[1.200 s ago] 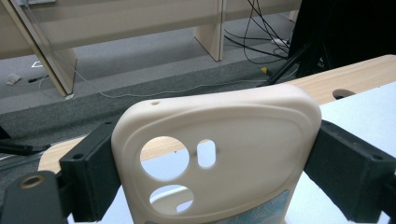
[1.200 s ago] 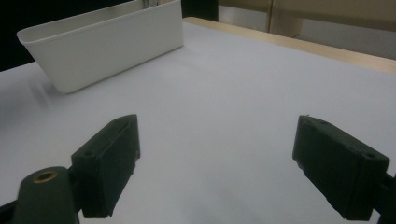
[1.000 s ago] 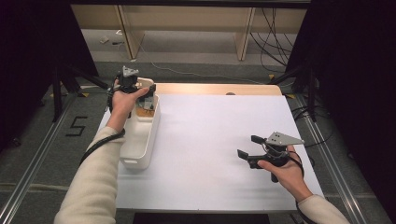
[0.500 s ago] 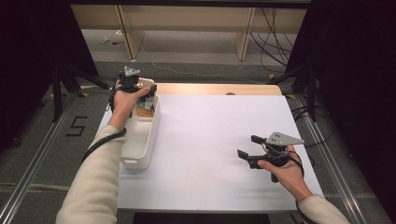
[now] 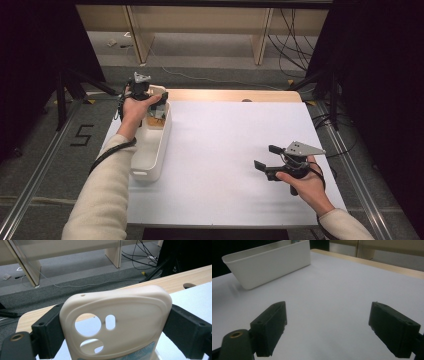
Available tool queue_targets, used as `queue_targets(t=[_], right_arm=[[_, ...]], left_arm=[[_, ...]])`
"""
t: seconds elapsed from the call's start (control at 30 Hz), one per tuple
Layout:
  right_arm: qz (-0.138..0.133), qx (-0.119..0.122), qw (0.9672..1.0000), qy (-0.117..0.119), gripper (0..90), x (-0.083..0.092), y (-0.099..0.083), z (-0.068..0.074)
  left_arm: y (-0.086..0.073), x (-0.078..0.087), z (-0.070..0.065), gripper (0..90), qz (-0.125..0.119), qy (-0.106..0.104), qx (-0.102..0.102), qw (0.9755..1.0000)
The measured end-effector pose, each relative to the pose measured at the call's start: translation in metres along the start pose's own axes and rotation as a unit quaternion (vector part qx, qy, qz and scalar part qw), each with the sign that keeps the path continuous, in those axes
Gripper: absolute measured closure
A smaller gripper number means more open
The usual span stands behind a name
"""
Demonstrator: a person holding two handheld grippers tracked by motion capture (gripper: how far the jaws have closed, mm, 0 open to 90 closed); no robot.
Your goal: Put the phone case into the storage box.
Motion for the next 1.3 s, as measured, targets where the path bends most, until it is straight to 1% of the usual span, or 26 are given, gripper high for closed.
queue_targets(t=[0.17, 0.53, 0.7, 1.3], right_arm=[[0.0, 0.0, 1.0, 0.0, 15.7, 0.0, 0.0, 0.0], [0.002, -0.001, 1.0, 0.001, 15.8, 0.0, -0.001, 0.0], [0.003, -0.001, 1.0, 0.001, 15.8, 0.0, -0.001, 0.0], [0.004, 0.001, 1.0, 0.001, 15.8, -0.001, -0.001, 0.0]], left_arm=[[-0.001, -0.001, 0.001, 10.9, 0.001, 0.0, 0.004, 1.0], [-0.004, -0.005, 0.001, 10.7, 0.009, 0.0, 0.003, 1.0], [-0.006, -0.007, 0.001, 10.7, 0.012, 0.001, 0.006, 0.9999], [-0.005, -0.012, 0.002, 10.3, 0.014, 0.004, 0.007, 0.9999]])
Point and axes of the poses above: each handheld gripper's, and its own axes: x roughly backward along the jaws, y roughly out of its top, z roughly to its left, the point moved 9 cm from there along -x, roughly forward along the jaws, and after that the axes turned 6 degrees about z, right-handed, at the moved point
